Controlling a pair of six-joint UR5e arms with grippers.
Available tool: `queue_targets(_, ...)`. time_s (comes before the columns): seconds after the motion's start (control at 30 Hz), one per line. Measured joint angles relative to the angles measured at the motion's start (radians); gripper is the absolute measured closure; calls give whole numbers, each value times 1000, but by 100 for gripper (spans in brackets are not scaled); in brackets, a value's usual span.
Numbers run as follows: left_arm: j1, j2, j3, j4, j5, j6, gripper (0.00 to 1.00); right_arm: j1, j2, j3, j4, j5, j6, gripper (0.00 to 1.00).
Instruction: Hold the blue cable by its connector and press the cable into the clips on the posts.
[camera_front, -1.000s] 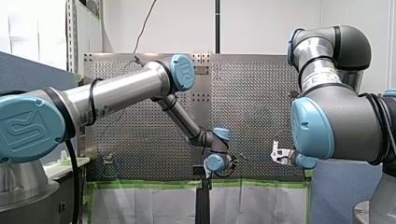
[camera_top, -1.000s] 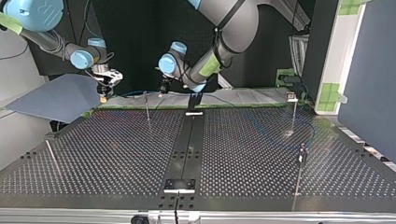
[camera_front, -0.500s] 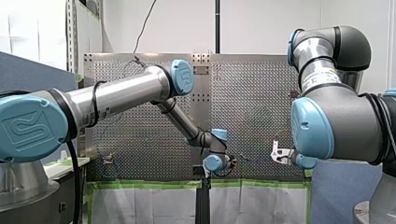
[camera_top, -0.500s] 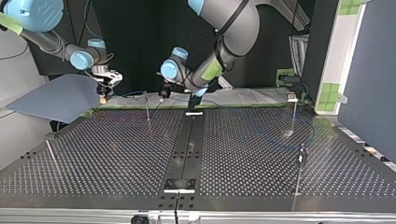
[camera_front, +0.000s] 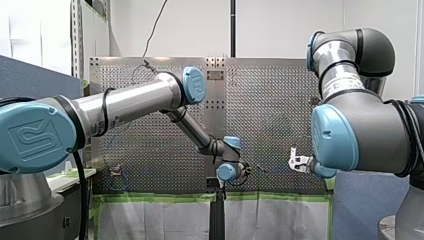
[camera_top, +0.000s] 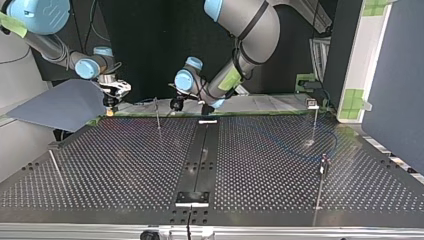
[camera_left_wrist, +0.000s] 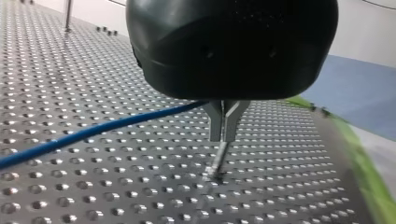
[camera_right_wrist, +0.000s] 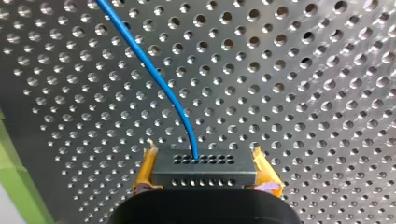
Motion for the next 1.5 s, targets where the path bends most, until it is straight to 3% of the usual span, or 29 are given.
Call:
queue_targets(0.23, 15, 0, 35, 0, 11, -34, 95, 1, 1, -38, 10, -1, 12, 100)
queue_targets(0.6, 36, 0, 51, -25, 14, -41, 92, -2, 22, -94, 37, -18, 25, 100)
queue_targets(0.7, 39, 0, 51, -31, 19, -42, 84, -2, 48, -120, 60, -21, 17, 100)
queue_targets(0.77, 41, 0, 51, -37, 21, -40, 68, -1, 63, -133, 76, -21, 7, 100)
queue_targets(1.0, 38, 1, 31, -53, -6, -7, 60, 3, 79, -161, 139, -22, -15, 100)
queue_targets(1.07, 37, 1, 27, -54, -10, 1, 48, 4, 80, -163, 148, -23, -16, 100)
queue_targets(1.1, 37, 1, 24, -54, -7, 0, 48, 5, 80, -164, 151, -23, -16, 100)
queue_targets(1.13, 37, 1, 23, -54, -3, -1, 42, 5, 80, -164, 152, -23, -16, 100)
queue_targets(1.17, 38, 1, 21, -55, 2, -2, 28, 5, 80, -164, 154, -23, -16, 100)
queue_targets(1.2, 38, 1, 19, -56, 7, 0, 28, 6, 80, -164, 154, -23, -15, 100)
queue_targets(1.27, 37, 1, 18, -58, 11, 9, 0, 8, 80, -164, 155, -23, -14, 100)
queue_targets(1.5, 17, 1, 16, -92, 8, 73, 0, 10, 81, -165, 154, -23, -11, 100)
